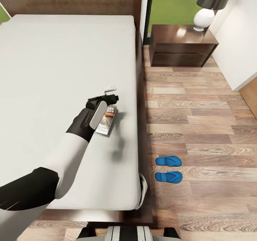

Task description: In the bedroom, move the book from the bed onto either nightstand, and place the two sandals side by side next to the bed.

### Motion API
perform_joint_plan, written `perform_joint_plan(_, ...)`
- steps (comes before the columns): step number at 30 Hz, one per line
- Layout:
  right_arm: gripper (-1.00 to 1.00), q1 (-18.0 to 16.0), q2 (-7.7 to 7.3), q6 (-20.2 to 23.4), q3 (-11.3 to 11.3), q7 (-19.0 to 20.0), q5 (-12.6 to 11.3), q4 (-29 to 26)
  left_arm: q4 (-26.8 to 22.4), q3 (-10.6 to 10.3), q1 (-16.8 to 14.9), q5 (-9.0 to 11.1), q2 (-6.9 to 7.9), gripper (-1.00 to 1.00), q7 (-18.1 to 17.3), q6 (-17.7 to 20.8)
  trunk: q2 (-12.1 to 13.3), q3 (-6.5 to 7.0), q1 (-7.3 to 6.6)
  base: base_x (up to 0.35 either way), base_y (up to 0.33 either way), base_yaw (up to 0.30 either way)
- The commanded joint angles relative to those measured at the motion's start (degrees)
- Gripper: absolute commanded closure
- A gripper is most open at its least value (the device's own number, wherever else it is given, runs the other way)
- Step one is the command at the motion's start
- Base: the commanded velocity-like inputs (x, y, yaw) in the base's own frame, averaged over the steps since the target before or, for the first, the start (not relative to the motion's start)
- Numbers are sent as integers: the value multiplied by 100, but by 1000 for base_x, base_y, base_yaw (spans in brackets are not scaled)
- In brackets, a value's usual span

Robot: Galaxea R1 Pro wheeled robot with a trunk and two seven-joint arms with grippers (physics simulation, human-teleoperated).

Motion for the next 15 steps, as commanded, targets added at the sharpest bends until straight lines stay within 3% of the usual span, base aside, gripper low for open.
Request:
perform_joint_plan(1, -100, -2, -4, -22, 48, 11, -41, 3, 17, -14, -87, 67, 4, -100, 48, 103, -43, -22, 22, 0, 0, 0)
perform_joint_plan(15, -100, -2, -1, -22, 48, 7, -41, 3, 247, -13, -446, 83, 2, -100, 20, 291, -604, -273, 330, 0, 0, 0)
